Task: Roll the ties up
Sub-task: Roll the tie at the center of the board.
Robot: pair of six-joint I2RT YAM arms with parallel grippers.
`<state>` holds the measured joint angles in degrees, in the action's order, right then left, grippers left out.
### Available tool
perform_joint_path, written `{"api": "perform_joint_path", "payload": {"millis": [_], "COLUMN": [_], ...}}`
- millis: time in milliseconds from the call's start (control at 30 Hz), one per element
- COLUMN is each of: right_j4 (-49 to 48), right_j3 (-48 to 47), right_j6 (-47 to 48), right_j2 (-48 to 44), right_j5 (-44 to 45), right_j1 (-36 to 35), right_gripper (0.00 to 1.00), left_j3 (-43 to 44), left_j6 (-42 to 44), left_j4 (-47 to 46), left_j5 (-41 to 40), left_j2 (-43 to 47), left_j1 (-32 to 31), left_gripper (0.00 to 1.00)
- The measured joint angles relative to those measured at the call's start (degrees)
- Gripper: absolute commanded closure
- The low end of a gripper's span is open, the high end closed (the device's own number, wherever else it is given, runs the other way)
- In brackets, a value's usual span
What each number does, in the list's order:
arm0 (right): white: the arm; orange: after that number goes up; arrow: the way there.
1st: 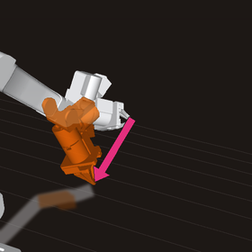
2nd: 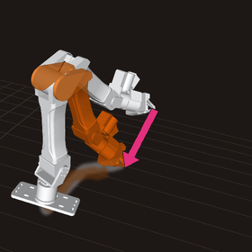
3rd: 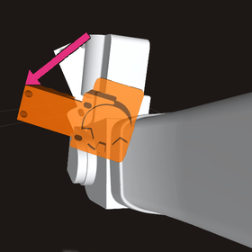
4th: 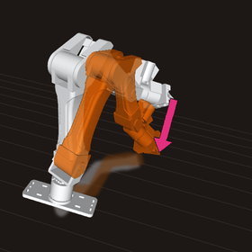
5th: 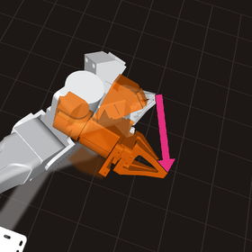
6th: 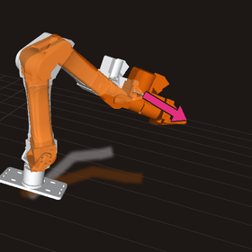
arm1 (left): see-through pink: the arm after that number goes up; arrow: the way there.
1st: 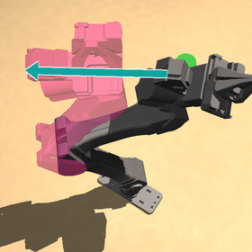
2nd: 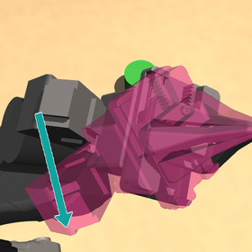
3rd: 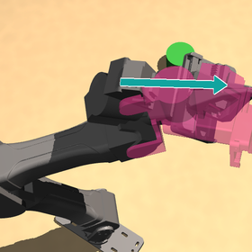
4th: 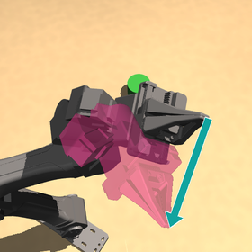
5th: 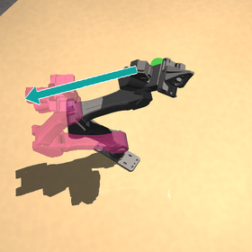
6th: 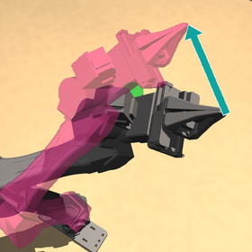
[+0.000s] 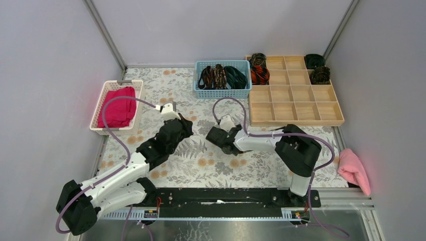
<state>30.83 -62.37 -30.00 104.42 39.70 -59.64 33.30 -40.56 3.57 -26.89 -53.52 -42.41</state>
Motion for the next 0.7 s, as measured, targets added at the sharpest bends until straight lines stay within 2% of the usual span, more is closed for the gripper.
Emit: {"api": "perform_joint_path", "payload": {"millis": [300,467,700], "right_j4": [-3.02,-5.77,-15.47], "right_j3": [0.79,2.56,7.13], "right_j6": [-1.18,-1.11,-3.54], "right_j2": [0.0,-1.99,-8.09], "right_j5": [-2.12,-4.83,-17.0], "right_j1": [4.85,5.49,6.05], "right_gripper": [0.55,0.57,0.6], "left_j3": [-0.02,-0.76,-2.29], "left_j6": [0.46,0.44,-0.24], "left_j4": [-1.66,-4.22,-6.64], "left_j5": [0.76,0.72,-1.51], "left_j2": [-1.4,-3.13,-7.08], "left_j1": [0.0,0.0,0.02], "left_gripper": [0.95,0.97,1.0]}}
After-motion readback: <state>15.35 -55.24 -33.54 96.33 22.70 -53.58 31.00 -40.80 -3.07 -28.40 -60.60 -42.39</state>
